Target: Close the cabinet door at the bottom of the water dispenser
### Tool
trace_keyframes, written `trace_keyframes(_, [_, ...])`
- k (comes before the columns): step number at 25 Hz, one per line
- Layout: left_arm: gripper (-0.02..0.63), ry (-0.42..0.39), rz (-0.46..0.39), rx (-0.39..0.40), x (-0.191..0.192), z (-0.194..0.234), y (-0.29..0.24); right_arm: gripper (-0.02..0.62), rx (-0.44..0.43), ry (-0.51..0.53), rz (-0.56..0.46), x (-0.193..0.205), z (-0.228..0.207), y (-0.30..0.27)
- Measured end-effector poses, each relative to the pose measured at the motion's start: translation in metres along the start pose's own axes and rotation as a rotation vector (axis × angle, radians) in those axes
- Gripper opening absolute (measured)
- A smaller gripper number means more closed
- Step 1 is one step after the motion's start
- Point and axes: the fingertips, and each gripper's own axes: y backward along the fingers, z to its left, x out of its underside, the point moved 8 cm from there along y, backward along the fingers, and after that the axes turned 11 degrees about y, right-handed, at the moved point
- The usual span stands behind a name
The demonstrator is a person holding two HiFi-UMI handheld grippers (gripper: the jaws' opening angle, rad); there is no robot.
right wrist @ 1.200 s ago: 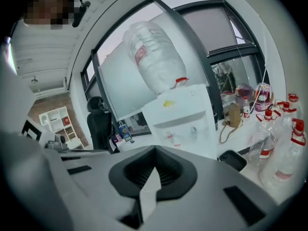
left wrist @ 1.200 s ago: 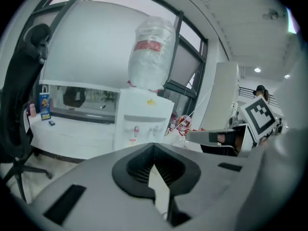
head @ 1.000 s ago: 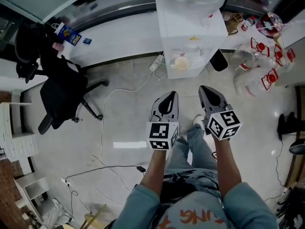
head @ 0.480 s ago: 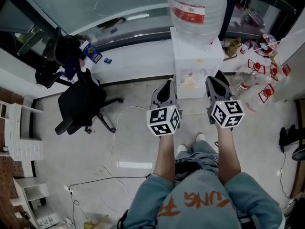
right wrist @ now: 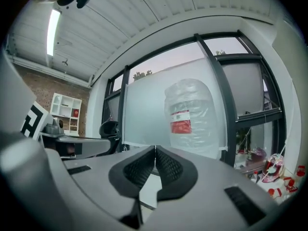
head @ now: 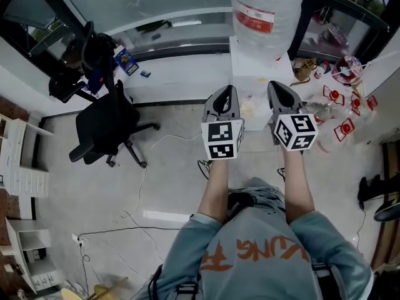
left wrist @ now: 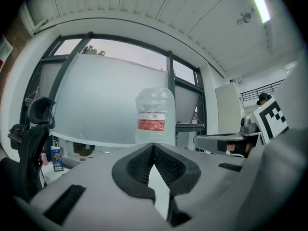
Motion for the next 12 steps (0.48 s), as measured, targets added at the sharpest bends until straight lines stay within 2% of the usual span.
trace_keyframes(8, [0.008,-0.007,-0.006,0.033,-0.002,-0.003,-0.016,0.029,0.025,0.021,0.009,0.000,-0.011,-0.001])
trace_keyframes(12, [0.008,-0.025,-0.037,0.043,-0.003,-0.006,-0.022,0.029,0.036,0.025,0.007,0.002,-0.017,-0.002])
